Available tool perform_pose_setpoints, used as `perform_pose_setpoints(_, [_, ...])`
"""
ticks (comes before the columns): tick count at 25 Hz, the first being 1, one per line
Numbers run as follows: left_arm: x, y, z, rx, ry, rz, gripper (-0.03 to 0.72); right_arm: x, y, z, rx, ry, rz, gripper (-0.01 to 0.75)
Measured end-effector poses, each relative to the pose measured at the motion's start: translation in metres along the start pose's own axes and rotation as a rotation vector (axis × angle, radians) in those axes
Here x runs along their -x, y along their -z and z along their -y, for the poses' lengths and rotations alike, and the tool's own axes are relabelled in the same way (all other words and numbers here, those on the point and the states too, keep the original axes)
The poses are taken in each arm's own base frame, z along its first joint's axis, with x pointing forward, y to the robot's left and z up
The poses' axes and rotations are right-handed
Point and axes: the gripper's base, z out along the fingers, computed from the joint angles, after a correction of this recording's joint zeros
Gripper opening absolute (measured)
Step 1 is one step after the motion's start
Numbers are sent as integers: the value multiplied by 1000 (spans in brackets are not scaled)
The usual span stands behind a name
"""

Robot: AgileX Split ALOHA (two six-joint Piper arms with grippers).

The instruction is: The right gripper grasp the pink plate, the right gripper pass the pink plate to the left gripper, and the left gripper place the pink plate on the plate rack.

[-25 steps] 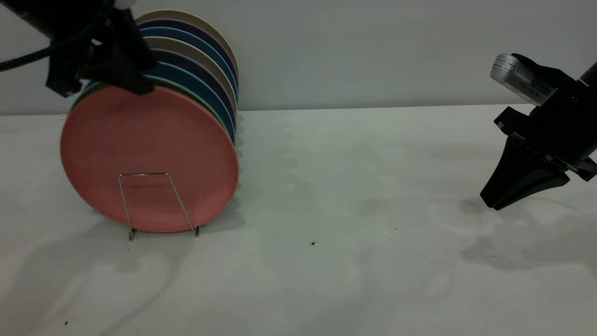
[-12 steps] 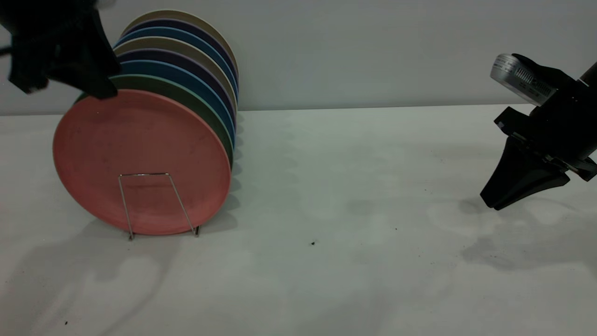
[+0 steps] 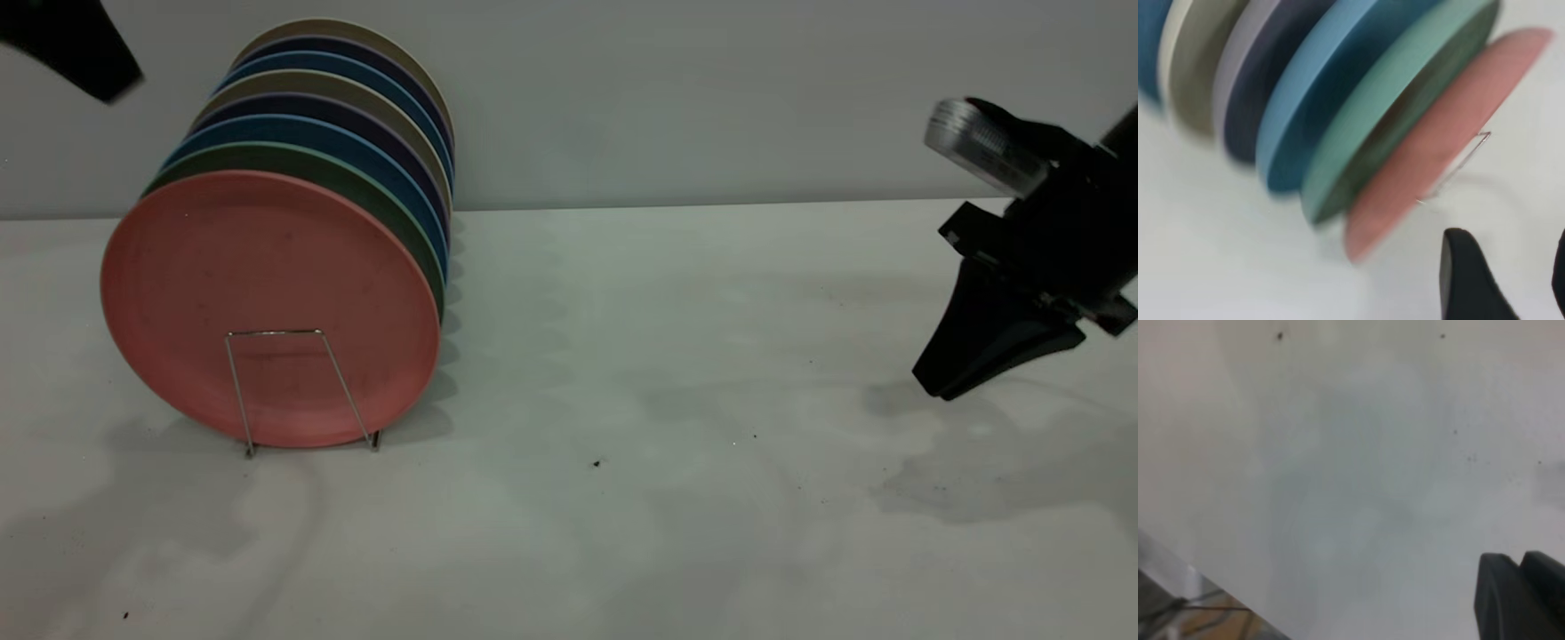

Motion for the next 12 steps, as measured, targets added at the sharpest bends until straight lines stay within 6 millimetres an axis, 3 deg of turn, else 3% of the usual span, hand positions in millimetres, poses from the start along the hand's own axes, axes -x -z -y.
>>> perform_pose_setpoints(3, [-7, 17, -3, 92, 271, -27, 347, 1, 19, -21, -134, 76, -9, 35])
perform_pose_setpoints(8, [-20, 48, -5, 219, 368, -66, 347, -6, 69, -58, -392, 120, 3, 37])
perform_pose_setpoints(12, [-31, 75, 4, 237, 384, -43, 347, -26, 115, -88, -471, 116, 12, 41])
